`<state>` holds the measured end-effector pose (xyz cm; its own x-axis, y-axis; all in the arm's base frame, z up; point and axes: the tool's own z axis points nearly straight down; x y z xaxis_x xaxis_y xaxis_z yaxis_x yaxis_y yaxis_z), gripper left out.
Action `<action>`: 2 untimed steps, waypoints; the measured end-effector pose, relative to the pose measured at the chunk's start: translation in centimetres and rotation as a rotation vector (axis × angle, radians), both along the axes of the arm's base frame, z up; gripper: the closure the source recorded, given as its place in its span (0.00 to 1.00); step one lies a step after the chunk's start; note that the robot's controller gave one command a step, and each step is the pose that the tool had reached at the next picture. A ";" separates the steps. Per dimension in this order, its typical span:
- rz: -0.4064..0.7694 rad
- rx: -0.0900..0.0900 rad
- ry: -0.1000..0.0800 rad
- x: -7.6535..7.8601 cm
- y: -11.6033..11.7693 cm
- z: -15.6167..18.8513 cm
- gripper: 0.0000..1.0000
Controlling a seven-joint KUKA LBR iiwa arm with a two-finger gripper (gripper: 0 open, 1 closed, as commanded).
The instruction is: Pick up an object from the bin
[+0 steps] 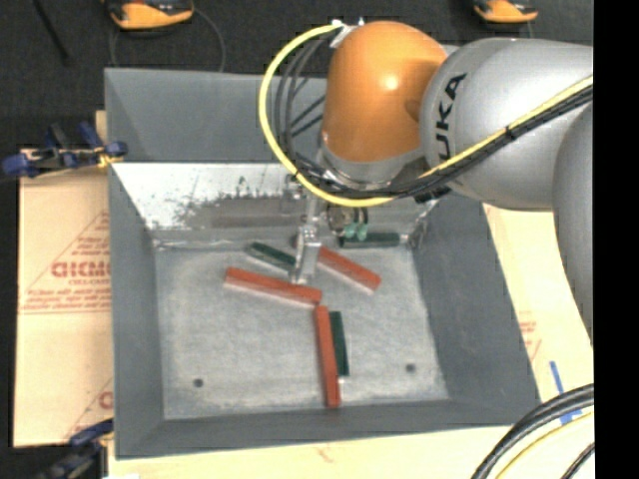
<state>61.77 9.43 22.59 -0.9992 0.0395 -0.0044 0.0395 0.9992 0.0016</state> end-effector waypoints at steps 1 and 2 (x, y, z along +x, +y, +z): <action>0.034 0.000 -0.004 0.9 0.6 -15.5 0.00; 0.031 0.002 -0.008 1.1 0.7 -14.9 1.00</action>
Offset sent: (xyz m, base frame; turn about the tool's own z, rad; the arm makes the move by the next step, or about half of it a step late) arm 0.0068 0.0071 -0.1540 -0.0381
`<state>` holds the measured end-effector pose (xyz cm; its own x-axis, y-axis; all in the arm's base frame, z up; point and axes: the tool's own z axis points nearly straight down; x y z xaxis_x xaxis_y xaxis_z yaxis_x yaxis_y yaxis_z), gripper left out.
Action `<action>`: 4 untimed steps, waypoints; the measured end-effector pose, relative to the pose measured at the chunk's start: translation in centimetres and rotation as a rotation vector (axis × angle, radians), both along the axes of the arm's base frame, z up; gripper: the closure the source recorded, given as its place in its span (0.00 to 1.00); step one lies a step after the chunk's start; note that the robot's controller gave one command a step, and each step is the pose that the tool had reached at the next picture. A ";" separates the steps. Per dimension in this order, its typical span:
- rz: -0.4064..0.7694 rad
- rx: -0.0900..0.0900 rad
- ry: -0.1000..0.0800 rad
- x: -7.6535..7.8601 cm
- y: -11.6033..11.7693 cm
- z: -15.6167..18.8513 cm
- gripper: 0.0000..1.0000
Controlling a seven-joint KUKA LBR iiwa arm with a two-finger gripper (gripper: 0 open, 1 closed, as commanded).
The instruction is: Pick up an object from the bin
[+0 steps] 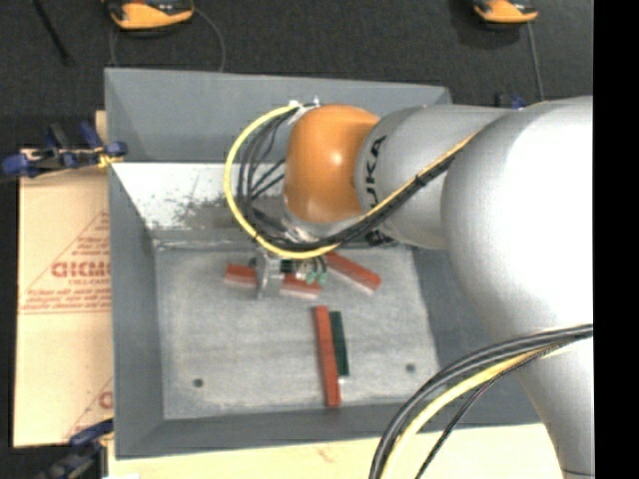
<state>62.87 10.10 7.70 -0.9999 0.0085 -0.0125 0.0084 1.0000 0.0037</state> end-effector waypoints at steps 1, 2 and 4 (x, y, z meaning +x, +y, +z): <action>-0.001 -0.001 0.007 -0.2 0.0 -0.3 0.00; -0.003 0.001 -0.002 0.0 0.0 0.0 1.00; -0.004 0.000 0.004 -0.1 0.0 -0.1 1.00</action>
Offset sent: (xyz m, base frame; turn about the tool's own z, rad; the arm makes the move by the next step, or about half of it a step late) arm 0.0000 0.0000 0.0000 0.0000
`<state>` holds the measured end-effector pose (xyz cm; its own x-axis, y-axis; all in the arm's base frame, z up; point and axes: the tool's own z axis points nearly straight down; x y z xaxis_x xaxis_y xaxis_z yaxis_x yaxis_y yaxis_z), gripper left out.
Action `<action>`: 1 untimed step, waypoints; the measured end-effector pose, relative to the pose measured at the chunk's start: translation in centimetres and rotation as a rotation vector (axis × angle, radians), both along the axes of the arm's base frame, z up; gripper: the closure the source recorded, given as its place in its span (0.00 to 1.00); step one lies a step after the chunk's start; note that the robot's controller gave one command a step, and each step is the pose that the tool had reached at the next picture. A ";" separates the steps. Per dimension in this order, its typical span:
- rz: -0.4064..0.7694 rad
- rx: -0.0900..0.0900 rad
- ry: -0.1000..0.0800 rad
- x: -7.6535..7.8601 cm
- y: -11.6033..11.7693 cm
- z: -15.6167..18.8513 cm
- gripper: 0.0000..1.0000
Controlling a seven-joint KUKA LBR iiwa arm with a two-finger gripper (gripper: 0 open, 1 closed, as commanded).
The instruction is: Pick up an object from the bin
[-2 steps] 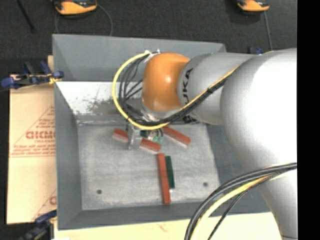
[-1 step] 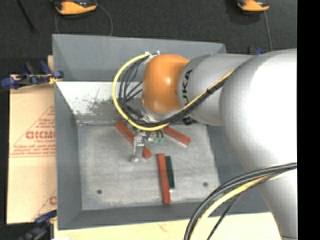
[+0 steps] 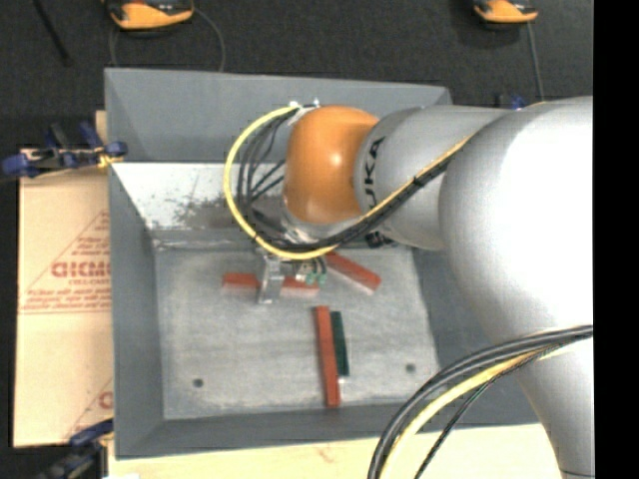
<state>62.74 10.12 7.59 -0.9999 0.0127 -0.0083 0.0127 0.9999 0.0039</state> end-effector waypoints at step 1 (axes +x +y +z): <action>0.100 -0.004 -0.006 2.7 1.4 9.7 1.00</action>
Offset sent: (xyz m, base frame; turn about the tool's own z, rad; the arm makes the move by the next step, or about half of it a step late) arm 0.0226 0.0155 0.0900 -0.1016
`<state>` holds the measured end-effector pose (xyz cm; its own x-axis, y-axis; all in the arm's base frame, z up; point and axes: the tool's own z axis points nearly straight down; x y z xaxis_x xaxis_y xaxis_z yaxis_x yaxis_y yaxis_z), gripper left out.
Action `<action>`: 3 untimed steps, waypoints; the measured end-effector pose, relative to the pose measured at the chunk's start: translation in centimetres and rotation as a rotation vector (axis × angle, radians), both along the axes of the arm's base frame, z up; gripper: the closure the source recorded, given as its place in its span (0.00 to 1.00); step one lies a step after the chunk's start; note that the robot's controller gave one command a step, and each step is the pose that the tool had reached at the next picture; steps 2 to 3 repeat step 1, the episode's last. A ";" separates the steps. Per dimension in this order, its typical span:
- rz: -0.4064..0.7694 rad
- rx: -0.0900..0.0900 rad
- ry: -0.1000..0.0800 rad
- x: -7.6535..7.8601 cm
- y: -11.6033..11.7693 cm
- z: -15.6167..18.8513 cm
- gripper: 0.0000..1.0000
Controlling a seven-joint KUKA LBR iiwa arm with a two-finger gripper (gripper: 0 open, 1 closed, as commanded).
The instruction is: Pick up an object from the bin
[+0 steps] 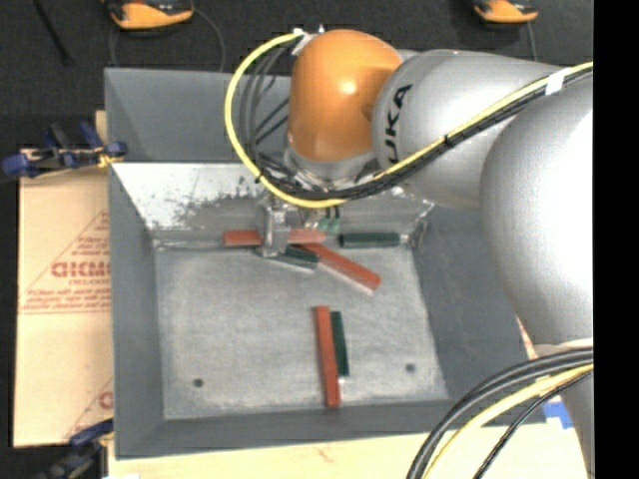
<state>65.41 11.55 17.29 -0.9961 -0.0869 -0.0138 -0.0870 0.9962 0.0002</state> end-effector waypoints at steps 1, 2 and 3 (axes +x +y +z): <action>-0.036 0.001 0.000 -0.4 -0.8 7.1 1.00; -0.036 0.001 0.000 -0.4 -0.8 7.1 1.00; -0.036 0.001 0.000 -0.4 -0.8 7.1 1.00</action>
Offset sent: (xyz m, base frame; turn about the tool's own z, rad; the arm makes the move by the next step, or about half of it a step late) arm -0.0068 -0.0072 0.0645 0.0376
